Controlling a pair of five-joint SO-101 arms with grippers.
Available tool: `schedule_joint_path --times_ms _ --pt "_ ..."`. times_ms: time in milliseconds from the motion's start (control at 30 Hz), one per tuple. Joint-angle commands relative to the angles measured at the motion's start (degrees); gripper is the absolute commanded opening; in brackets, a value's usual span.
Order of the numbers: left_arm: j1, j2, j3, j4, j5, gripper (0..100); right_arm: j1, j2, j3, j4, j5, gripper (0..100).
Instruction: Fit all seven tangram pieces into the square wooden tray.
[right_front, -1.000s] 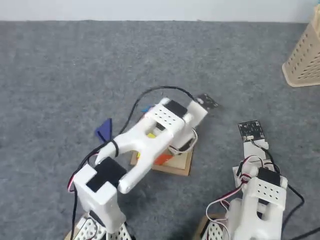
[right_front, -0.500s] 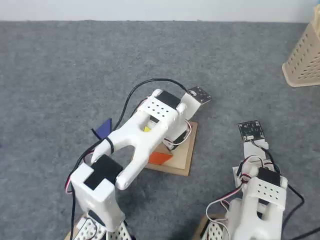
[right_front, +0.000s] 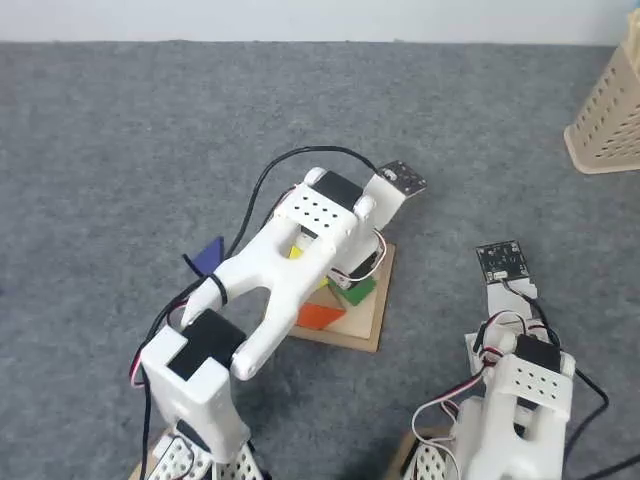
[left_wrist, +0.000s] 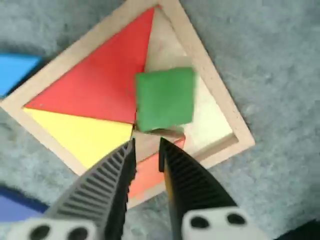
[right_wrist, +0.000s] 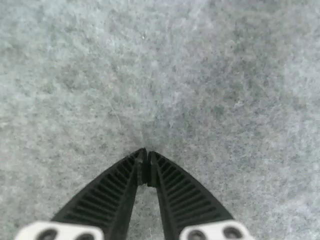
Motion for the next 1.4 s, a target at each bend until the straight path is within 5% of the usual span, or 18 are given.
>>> schedule_joint_path --times_ms 0,200,467,733,1067,1367 --pt "-1.9 -1.1 -2.5 -2.8 -0.6 7 -0.7 -1.5 0.3 -1.0 -0.3 0.6" --pt "-4.1 -0.7 0.0 -13.5 0.8 8 -0.7 -1.5 0.3 -1.0 -0.3 0.6" --pt "1.4 1.5 2.0 -21.0 1.0 8 -2.1 -1.5 0.3 -0.9 -0.3 0.6" --pt "1.8 7.5 1.8 -18.1 0.8 7 -2.1 -1.5 0.3 -0.9 -0.3 0.6" --pt "1.7 -0.8 2.6 -14.3 0.8 7 -2.2 -1.5 0.3 -0.9 -0.3 0.6" --pt "4.6 -8.1 18.2 -19.7 -3.2 8 -2.2 -1.5 0.3 -0.9 -0.3 0.6"
